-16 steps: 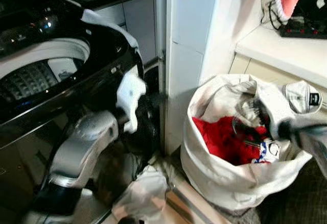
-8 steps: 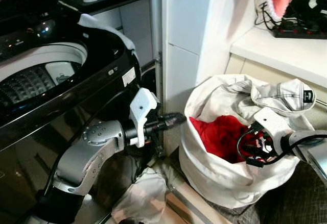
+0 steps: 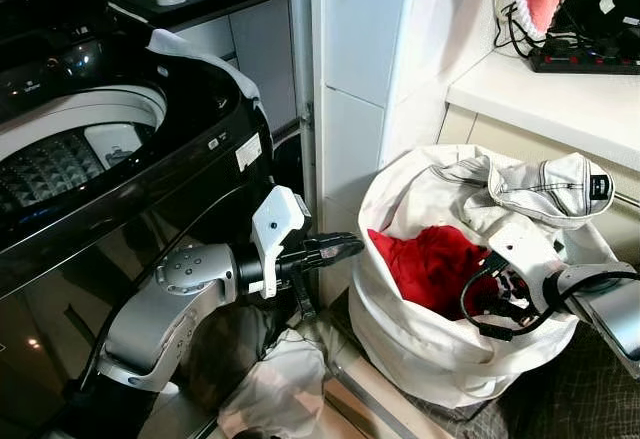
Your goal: Clothes washing
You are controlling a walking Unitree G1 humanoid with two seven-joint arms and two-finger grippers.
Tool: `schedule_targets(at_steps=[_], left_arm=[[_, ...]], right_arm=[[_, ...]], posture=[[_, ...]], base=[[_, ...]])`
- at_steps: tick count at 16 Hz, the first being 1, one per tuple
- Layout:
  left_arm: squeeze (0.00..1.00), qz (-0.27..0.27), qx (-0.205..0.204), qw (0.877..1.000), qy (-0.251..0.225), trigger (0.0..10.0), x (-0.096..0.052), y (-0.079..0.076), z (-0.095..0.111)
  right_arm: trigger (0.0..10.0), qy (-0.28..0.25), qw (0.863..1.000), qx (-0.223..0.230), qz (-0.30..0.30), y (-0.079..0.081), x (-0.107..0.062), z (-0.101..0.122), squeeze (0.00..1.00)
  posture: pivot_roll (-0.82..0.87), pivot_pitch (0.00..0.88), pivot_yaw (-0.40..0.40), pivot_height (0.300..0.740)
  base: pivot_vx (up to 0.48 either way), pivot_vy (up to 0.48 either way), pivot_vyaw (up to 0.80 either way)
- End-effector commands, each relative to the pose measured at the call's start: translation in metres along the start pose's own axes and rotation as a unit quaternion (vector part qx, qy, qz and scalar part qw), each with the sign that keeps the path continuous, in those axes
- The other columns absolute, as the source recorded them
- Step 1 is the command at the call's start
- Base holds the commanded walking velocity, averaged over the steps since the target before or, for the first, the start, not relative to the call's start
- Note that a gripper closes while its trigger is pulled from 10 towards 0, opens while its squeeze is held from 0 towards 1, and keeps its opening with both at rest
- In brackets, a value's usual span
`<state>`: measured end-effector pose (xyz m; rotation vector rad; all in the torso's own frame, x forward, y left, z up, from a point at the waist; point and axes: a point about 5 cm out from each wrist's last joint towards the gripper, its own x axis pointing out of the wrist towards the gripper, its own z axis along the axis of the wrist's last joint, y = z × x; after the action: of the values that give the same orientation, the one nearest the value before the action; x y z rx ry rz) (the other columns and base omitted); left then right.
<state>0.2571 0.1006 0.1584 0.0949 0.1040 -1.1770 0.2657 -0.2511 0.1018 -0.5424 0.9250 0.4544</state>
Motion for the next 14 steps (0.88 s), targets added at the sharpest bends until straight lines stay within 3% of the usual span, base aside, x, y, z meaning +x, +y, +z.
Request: schedule_targets(at_steps=[1,5,7,13,14], left_arm=[[0.0,0.006,0.013,1.0,0.001,10.0,-0.001,0.004,0.003],[0.0,0.026,0.003,0.999,-0.027,10.0,-0.003,0.008,0.008],[0.0,0.081,0.01,0.996,-0.042,10.0,-0.002,0.016,0.01],[0.0,0.07,0.003,0.995,-0.076,10.0,0.001,0.013,0.018],[0.0,0.077,-0.001,0.994,-0.08,10.0,0.001,0.015,0.019]], right_arm=[[0.0,-0.008,1.0,-0.008,0.007,0.002,0.0,0.004,0.0],[0.0,-0.007,1.0,-0.025,0.012,-0.002,-0.004,0.002,0.0],[0.0,-0.011,1.0,-0.018,0.018,-0.003,-0.007,-0.001,0.0],[0.0,-0.021,0.999,-0.017,0.024,-0.005,-0.008,0.0,0.0],[0.0,-0.043,0.998,0.005,0.034,-0.006,-0.009,0.004,0.0]], posture=[[-0.02,0.0,0.047,0.74],[-0.01,0.0,0.042,0.74],[-0.01,0.0,0.039,0.74],[0.0,0.0,0.027,0.74],[0.01,0.0,0.025,0.74]], base=[[0.0,0.0,0.0],[0.0,0.0,0.0],[0.0,0.0,0.0],[0.0,0.0,0.0],[0.0,0.0,0.0]])
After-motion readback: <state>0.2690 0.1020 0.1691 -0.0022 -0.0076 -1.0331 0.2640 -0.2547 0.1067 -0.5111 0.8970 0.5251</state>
